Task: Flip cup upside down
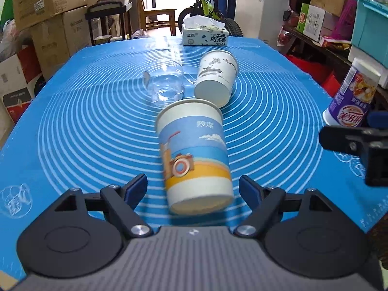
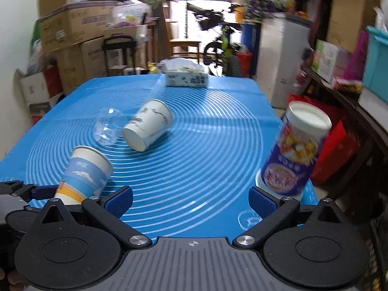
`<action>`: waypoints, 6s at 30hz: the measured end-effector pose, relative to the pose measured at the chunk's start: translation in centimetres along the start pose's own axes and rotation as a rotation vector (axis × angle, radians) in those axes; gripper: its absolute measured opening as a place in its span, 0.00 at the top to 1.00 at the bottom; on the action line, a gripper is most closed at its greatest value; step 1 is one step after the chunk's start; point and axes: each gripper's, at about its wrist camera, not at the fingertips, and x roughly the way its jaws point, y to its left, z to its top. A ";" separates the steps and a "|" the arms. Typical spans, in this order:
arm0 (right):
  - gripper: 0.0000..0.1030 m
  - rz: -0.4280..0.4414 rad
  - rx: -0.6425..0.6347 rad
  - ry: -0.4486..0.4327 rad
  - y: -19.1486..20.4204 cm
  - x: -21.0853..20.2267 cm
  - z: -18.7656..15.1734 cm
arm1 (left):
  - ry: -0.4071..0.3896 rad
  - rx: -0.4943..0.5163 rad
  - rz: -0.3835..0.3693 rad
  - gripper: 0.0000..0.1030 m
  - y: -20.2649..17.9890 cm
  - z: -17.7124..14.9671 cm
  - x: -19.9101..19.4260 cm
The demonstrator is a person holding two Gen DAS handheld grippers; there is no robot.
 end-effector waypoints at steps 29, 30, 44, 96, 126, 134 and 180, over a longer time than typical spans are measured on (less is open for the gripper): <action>0.00 -0.237 -2.688 -0.365 14.4 4.5 -5.8 | -0.169 -0.197 0.250 0.07 11.9 -0.6 -4.0; 0.00 -0.230 -2.733 -0.382 14.0 4.7 -6.2 | -0.168 -0.203 0.253 0.07 12.2 -0.8 -4.0; 0.09 0.027 -2.938 -0.342 13.9 7.1 -9.1 | -0.175 -0.215 0.249 0.07 13.3 -0.9 -3.3; 0.43 0.066 0.027 -0.143 1.4 6.6 -4.6 | -0.240 -0.036 0.172 0.07 6.3 1.1 -2.9; 0.00 0.035 0.016 -0.156 0.7 -0.4 -4.5 | -0.229 -0.020 0.149 0.07 4.2 -0.3 -4.9; 0.00 0.046 0.052 -0.169 0.1 -5.0 -6.2 | -0.239 0.004 0.148 0.07 2.8 -1.6 -6.4; 0.00 0.058 0.072 -0.218 0.3 -10.9 -8.0 | -0.271 0.014 0.154 0.07 1.5 -4.0 -9.7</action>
